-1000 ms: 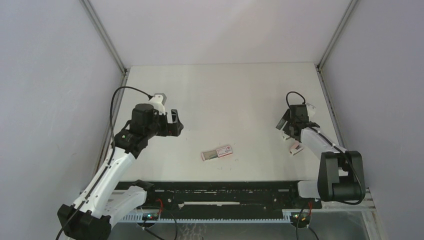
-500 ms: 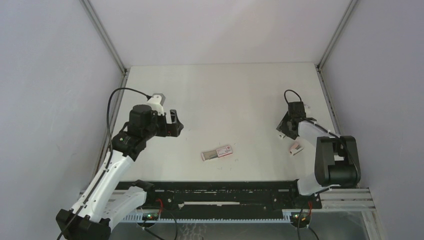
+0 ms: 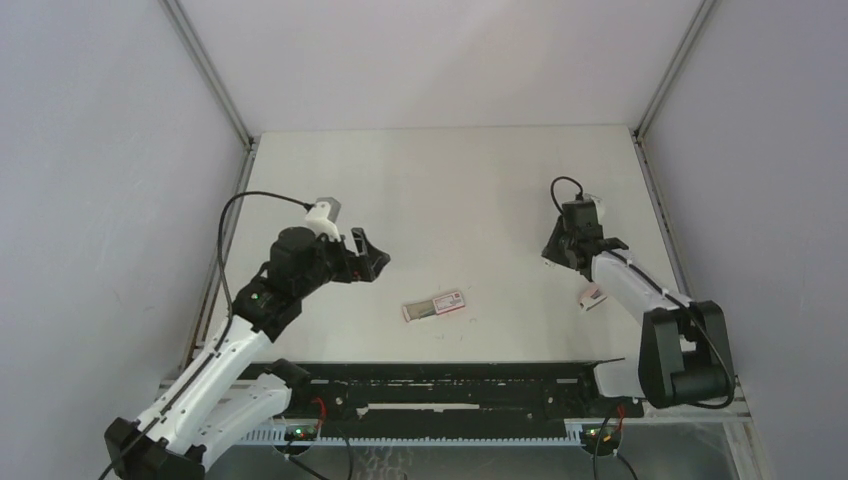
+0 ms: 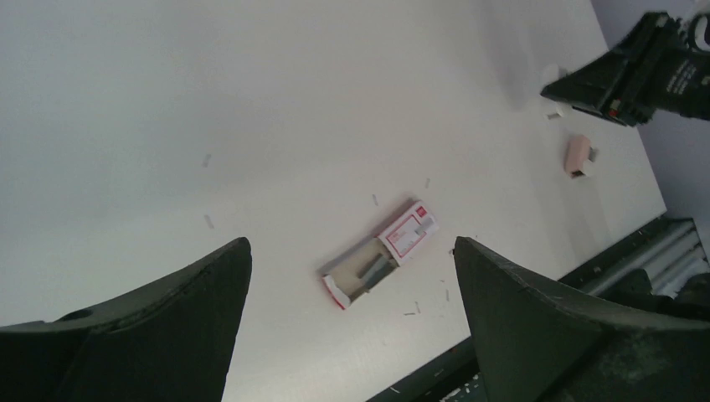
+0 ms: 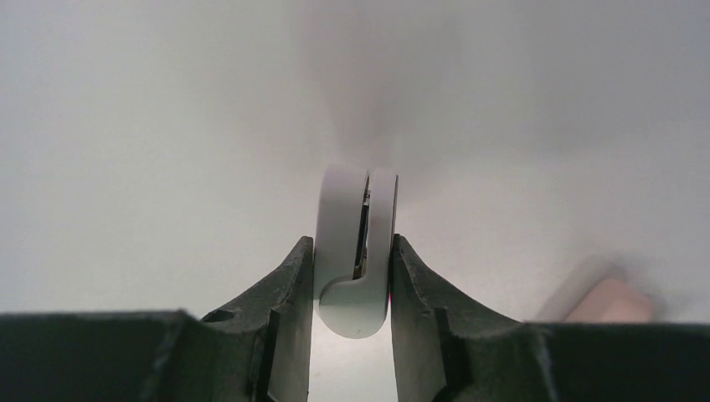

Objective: Load the staples into the stapler

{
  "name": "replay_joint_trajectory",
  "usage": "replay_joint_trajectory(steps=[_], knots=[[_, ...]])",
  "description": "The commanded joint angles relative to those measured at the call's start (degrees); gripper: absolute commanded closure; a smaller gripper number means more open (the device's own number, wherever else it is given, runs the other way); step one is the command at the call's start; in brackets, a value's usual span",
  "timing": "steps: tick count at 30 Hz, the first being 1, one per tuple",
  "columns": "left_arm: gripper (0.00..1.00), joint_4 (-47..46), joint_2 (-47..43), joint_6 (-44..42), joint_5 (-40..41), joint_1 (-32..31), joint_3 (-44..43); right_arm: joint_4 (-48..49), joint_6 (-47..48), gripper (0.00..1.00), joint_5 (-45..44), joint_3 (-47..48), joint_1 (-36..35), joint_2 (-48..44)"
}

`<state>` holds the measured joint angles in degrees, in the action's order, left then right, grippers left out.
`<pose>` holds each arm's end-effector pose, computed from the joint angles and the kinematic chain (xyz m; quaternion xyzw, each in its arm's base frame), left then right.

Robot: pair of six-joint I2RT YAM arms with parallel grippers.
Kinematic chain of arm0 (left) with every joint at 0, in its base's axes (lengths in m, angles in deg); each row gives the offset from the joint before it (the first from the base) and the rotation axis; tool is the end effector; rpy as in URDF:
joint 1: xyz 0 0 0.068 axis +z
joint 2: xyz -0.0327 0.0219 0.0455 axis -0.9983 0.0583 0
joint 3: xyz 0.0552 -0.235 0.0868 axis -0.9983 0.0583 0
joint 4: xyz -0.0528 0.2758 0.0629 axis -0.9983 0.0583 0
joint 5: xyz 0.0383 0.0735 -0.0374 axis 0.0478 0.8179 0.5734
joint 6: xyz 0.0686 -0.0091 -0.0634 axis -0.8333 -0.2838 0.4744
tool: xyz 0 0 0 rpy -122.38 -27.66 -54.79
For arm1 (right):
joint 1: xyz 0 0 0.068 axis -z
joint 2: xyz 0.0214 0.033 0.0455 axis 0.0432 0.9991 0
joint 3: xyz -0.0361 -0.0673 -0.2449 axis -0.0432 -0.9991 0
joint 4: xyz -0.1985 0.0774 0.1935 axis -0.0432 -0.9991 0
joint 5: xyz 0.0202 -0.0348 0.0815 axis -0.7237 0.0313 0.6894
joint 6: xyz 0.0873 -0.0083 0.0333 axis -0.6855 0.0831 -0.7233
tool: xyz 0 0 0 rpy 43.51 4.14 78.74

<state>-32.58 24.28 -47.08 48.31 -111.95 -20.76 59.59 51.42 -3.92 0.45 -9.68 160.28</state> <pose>0.2334 -0.1206 0.2646 0.0285 0.8466 -0.2688 0.4585 0.3166 0.0296 0.1156 0.2009 0.9275 0.0423 0.3124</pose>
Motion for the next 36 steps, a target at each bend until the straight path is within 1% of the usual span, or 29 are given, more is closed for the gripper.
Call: replay_joint_trajectory(steps=[1, 4, 8, 10, 13, 15, 19, 20, 23, 28, 36], knots=[[0.06, -15.6, 1.7, 8.4, 4.1, -8.9, 4.6, 0.2, -0.7, 1.0, -0.1, 0.7, -7.0, -7.0], [0.07, -22.7, 5.0, 10.3, 6.6, -14.2, 5.6, 1.3, -5.7, 1.0, 1.2, 0.0, -13.0, -10.3], [0.07, -29.5, 11.2, 11.1, 8.8, -20.4, 4.8, 4.2, -12.3, 1.0, 1.5, -0.4, -22.0, -12.5], [0.07, -33.6, 14.7, 12.2, 7.8, -22.1, 4.3, 5.8, -15.8, 1.0, 1.7, -0.4, -24.7, -12.6], [0.08, -35.2, 19.5, 12.8, 5.9, -22.9, 2.4, 8.6, -19.3, 1.0, 2.4, -0.5, -27.9, -12.6], [0.08, -36.4, 21.1, 12.8, 5.2, -22.9, 1.8, 10.0, -20.6, 1.0, 2.3, -0.5, -29.5, -12.5], [0.08, -38.9, 23.1, 13.6, 3.4, -23.0, 1.2, 10.5, -22.6, 1.0, 1.9, -0.5, -30.7, -12.6], [0.09, -39.5, 23.6, 14.4, 3.1, -23.0, 1.3, 10.4, -23.2, 1.0, 1.8, -0.5, -30.7, -12.7], [0.18, -41.3, 25.3, 15.3, 1.2, -23.0, 1.5, 10.3, -24.8, 1.0, 1.3, -0.5, -30.9, -13.2], [0.23, -44.8, 28.2, 16.3, -1.3, -23.8, 1.1, 10.7, -26.4, 1.0, 1.5, -0.5, -31.2, -13.9], [0.24, -47.7, 31.7, 15.7, -2.4, -24.4, -0.8, 9.0, -27.8, 1.0, 1.6, 0.1, -31.6, -15.4]])
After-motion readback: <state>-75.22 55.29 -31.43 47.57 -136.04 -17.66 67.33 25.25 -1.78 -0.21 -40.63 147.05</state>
